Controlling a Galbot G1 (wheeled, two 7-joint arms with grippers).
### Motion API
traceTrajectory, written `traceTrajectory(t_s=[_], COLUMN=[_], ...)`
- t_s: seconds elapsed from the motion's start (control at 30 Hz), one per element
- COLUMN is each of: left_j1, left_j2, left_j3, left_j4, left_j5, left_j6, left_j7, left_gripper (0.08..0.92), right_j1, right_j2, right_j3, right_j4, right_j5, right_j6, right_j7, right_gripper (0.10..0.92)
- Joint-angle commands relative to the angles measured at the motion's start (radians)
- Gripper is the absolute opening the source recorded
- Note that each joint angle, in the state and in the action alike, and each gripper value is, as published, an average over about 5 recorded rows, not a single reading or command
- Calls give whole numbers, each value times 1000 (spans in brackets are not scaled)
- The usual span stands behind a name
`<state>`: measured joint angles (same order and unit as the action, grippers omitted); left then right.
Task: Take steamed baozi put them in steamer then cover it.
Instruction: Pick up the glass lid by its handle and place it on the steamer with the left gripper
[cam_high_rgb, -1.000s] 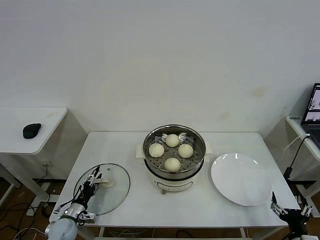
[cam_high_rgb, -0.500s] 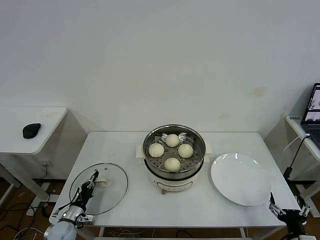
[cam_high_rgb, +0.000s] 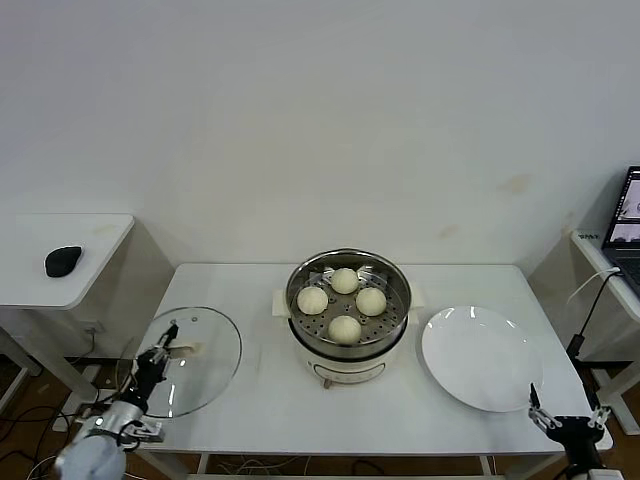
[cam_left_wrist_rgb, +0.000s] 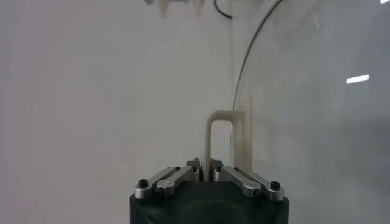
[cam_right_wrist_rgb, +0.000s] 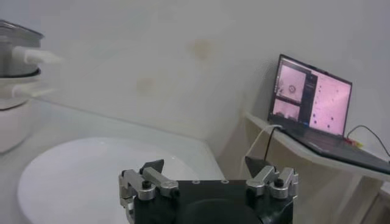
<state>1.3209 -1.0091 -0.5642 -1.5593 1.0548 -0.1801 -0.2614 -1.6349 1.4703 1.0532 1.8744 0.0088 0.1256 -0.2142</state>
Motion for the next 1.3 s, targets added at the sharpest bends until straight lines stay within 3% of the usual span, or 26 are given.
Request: traceTrajectory(t_s=[0.03, 0.27, 0.43, 0.77, 1.3], left_j1=[41, -65, -204, -521, -634], left_j2=[181, 259, 243, 63, -207], left_j3=[-68, 81, 309, 601, 751], left_j4=[-333, -475, -499, -439, -264], left_j5=[-311, -393, -355, -145, 143], left_j6=[82, 259, 413, 597, 652], left_j7=[166, 249, 269, 416, 556], left_gripper=[150, 150, 150, 150, 150], right_j1=[-7, -12, -18, 2, 23], right_j2=[0, 4, 26, 60, 73], right_j3=[-23, -55, -93, -157, -170], right_j4=[8, 15, 8, -17, -44], right_j5=[-18, -46, -75, -131, -155], right_j6=[9, 15, 26, 29, 35], right_j7=[-7, -9, -5, 12, 22], right_gripper=[823, 823, 823, 823, 823])
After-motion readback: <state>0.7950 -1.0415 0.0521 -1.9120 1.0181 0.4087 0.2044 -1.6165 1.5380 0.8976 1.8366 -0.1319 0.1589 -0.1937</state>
